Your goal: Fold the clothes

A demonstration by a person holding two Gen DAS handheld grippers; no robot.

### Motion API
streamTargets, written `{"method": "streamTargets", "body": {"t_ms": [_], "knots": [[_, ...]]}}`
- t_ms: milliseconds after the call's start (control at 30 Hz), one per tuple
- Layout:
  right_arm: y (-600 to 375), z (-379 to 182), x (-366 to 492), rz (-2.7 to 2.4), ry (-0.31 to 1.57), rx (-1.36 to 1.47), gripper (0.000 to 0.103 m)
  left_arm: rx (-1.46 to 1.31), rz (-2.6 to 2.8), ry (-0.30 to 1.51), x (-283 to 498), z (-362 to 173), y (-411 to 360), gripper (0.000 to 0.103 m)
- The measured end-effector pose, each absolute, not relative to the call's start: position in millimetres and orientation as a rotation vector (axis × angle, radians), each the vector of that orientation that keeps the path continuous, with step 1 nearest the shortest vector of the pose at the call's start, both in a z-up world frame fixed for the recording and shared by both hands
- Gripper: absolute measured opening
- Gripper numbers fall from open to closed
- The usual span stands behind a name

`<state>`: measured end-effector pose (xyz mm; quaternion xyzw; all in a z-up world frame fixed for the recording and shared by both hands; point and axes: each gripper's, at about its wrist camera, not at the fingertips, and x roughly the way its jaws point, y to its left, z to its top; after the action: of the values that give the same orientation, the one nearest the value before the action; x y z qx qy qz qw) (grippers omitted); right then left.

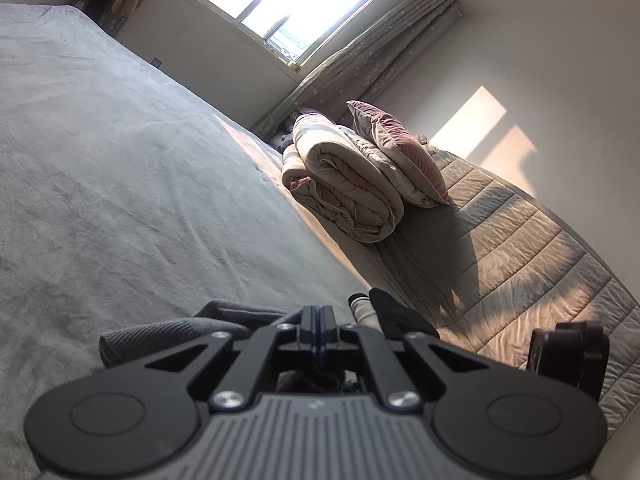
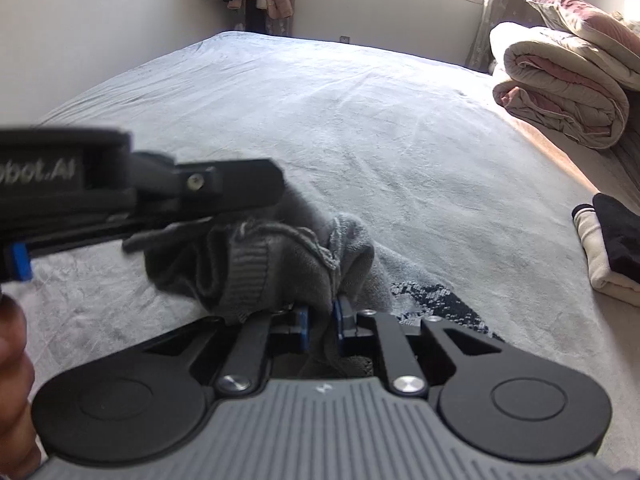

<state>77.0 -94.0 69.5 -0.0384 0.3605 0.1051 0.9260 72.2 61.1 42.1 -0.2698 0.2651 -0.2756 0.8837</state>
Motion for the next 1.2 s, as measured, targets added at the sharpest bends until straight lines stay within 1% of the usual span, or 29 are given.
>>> {"method": "streamTargets", "body": {"t_ms": [100,167,200,233,300,333,433,533,600,700,800,867,900,933,1033,1200], "knots": [[-116.8,78.1,81.4,0.124,0.697,0.002,0.01,-0.526,-0.583,0.585,71.6,38.1,57.5,0.003],[-137.5,77.5,83.9,0.069,0.694,0.052,0.01,-0.502,-0.59,0.607,71.1,35.4,55.1,0.011],[-148.0,76.9,85.3,0.043,0.694,0.076,0.01,-0.49,-0.593,0.618,70.9,34.1,53.8,0.02],[-158.3,76.2,85.4,0.023,0.694,0.101,0.01,-0.478,-0.596,0.63,70.7,32.7,52.6,0.033],[-179.3,72.7,86.0,-0.006,0.683,0.156,0.009,-0.453,-0.602,0.653,70.3,29.7,49.7,0.041],[-187.7,71.4,85.8,-0.017,0.676,0.174,0.009,-0.437,-0.608,0.677,70.7,25.2,44.3,0.042],[-211.2,65.9,84.4,-0.04,0.662,0.224,0.009,-0.389,-0.625,0.749,71.9,11.6,28.0,0.05],[-231.2,53.0,82.8,-0.041,0.672,0.279,0.009,-0.303,-0.611,0.809,71.9,-4.4,10.5,0.052],[-241.2,45.0,89.1,-0.062,0.715,0.315,0.009,-0.269,-0.594,0.845,73.4,-16.6,2.6,0.053],[-249.4,45.3,96.2,-0.082,0.728,0.325,0.008,-0.265,-0.568,0.894,77.6,-33.5,-4.1,0.053],[-258.1,48.0,98.6,-0.103,0.72,0.32,0.007,-0.291,-0.556,0.905,76.9,-44.0,-4.7,0.05],[-265.9,46.5,99.5,-0.121,0.721,0.333,0.007,-0.28,-0.556,0.891,72.6,-45.6,-5.8,0.035],[-270.6,44.4,99.9,-0.133,0.725,0.345,0.007,-0.263,-0.553,0.886,70.7,-45.1,-6.9,0.02],[-275.5,42.2,100.2,-0.144,0.727,0.358,0.007,-0.255,-0.541,0.87,67.8,-41.9,-6.9,0.013],[-285.7,41.8,97.0,-0.161,0.72,0.385,0.007,-0.228,-0.49,0.787,57.8,-21.3,-0.8,0.01],[-292.4,56.8,79.9,-0.171,0.673,0.39,0.006,-0.197,-0.425,0.648,38.8,20.8,33.0,0.009]]}}
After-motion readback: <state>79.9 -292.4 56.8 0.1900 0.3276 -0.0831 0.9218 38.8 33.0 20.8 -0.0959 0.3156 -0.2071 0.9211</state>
